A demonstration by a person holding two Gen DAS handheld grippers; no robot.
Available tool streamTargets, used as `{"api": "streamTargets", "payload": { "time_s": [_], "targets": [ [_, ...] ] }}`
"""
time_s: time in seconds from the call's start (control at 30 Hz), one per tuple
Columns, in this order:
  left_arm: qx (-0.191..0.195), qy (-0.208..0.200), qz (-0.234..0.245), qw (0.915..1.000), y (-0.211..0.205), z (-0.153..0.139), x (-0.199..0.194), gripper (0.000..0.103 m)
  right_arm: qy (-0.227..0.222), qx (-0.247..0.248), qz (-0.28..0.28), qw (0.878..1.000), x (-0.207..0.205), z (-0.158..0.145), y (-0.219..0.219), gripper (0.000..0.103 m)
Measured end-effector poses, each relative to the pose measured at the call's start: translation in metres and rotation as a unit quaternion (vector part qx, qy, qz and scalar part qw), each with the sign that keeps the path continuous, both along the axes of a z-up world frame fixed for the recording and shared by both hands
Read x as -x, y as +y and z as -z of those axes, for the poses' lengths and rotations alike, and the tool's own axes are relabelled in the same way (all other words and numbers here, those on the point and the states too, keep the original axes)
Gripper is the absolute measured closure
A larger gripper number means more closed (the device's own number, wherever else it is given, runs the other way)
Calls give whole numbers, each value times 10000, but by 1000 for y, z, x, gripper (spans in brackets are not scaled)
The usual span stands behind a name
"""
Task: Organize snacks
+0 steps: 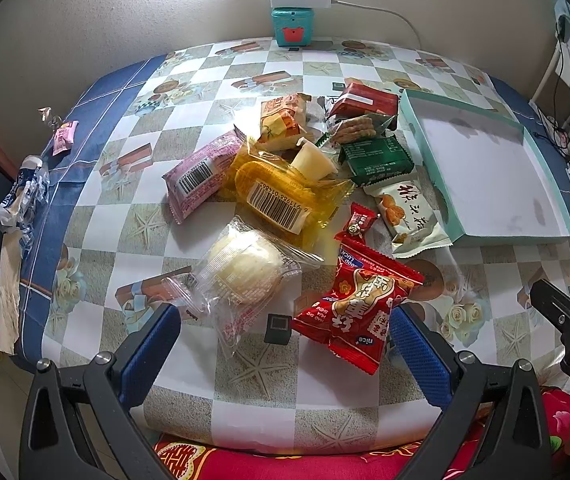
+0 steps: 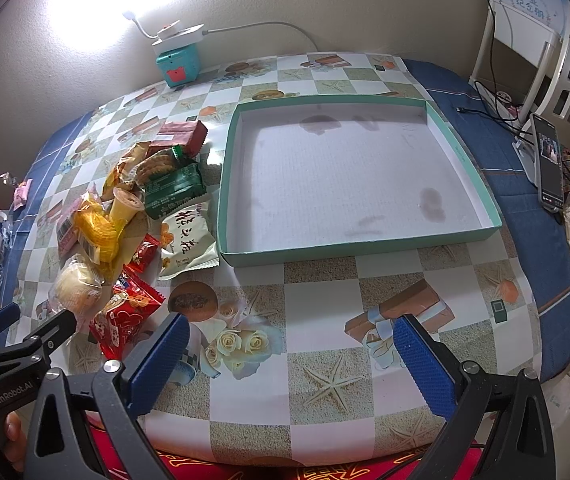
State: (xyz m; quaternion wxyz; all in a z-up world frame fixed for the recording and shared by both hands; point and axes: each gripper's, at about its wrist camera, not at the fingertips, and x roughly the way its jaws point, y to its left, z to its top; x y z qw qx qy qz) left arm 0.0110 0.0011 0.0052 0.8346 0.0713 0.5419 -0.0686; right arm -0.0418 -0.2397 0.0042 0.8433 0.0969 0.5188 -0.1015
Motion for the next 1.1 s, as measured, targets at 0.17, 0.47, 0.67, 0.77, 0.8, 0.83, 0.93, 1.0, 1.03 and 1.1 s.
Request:
{"api": "streamTargets", "payload": {
  "time_s": [0.17,0.47,0.67,0.77,0.8,0.83,0.93,1.0,1.03,1.1],
  "targets": [
    [3,5,2,10000,0,0,0,0,1,1,-2,10000,0,0,0,0],
    [7,3,3,10000,1,0,0,0,4,0,-3,10000,0,0,0,0],
    [38,14,-26,10000,3,1,0,0,8,4,-2,10000,0,0,0,0],
    [59,21,-41,10000,4,2,-1,0,6,5,-5,10000,-1,0,0,0],
    [69,25,-45,10000,4,2,-1,0,9,6,-5,10000,-1,1,1,0],
    [87,32,-51,9999,4,2,-1,0,14,7,-7,10000,-1,1,0,0],
    [161,57,-54,9998,6,2,-3,0,22,11,-4,10000,-2,3,-2,0],
    [247,72,-59,9997,8,2,-4,0,13,5,-23,10000,-2,3,-1,0],
    [292,74,-65,9995,10,2,-5,0,4,-15,-38,10000,-3,3,0,0],
    [479,32,-152,9987,18,0,-8,0,-1,-169,-84,9998,-6,4,1,0]
  ]
}}
